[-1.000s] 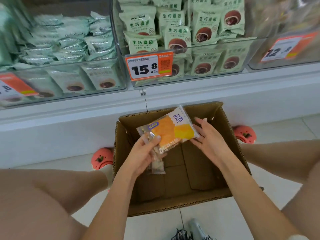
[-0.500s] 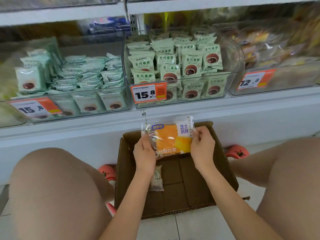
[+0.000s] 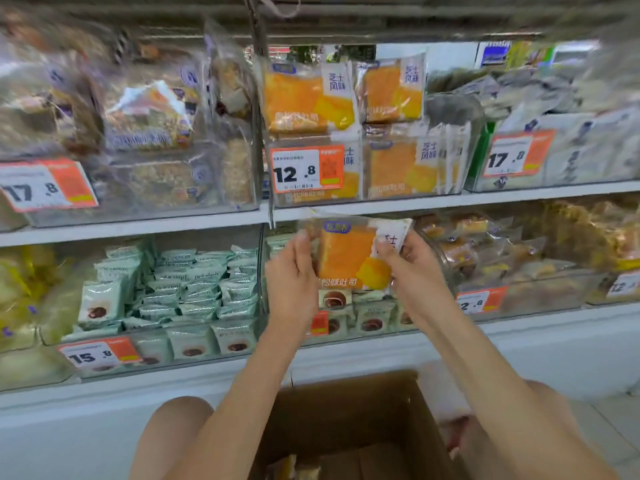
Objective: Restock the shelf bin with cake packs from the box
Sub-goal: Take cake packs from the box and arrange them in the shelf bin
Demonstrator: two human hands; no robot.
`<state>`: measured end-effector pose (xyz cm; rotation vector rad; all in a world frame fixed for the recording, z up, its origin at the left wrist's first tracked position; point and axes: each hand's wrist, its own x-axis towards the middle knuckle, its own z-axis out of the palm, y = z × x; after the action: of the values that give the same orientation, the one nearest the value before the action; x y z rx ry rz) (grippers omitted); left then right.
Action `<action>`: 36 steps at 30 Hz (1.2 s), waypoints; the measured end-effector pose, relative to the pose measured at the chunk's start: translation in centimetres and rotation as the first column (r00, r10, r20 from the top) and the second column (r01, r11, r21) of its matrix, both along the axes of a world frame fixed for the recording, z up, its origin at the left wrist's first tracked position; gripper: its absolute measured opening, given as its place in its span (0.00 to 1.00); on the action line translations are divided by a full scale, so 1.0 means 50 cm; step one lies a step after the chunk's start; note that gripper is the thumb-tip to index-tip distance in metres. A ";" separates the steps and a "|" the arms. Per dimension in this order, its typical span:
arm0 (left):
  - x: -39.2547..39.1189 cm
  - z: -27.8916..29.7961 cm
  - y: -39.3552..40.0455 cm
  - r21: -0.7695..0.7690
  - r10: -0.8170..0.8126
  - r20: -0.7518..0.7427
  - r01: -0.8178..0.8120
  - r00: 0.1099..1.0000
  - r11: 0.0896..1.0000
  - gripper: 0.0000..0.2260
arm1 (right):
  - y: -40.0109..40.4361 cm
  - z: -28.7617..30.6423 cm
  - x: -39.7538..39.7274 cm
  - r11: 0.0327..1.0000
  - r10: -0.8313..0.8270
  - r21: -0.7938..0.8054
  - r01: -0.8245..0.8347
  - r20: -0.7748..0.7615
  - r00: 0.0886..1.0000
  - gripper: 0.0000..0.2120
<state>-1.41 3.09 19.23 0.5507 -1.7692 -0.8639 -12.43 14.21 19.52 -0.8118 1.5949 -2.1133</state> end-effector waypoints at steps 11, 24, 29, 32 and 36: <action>-0.211 0.263 -0.145 -0.857 0.362 0.020 -0.170 0.932 0.486 0.25 | -0.036 0.372 -0.265 0.873 -0.479 -0.262 0.411 -0.301 0.825 0.13; -0.267 0.241 -0.181 -0.889 0.522 0.057 -0.196 0.851 0.415 0.29 | -0.173 0.383 -0.376 0.880 -0.309 0.183 0.438 -0.479 0.822 0.23; -0.265 0.244 -0.179 -0.887 0.527 0.067 -0.192 0.847 0.421 0.30 | -0.171 0.393 -0.374 0.830 -0.301 0.236 0.505 -0.573 0.762 0.24; -0.264 0.245 -0.177 -0.886 0.535 0.069 -0.195 0.842 0.421 0.31 | -0.171 0.396 -0.373 0.813 -0.290 0.273 0.514 -0.576 0.764 0.25; -0.264 0.245 -0.177 -0.886 0.534 0.067 -0.196 0.843 0.421 0.30 | -0.175 0.394 -0.372 0.769 -0.279 0.347 0.537 -0.574 0.770 0.30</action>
<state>-14.60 -5.76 31.50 0.3859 -1.9994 0.5322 -31.02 5.45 39.21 -0.9102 2.6855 -1.6577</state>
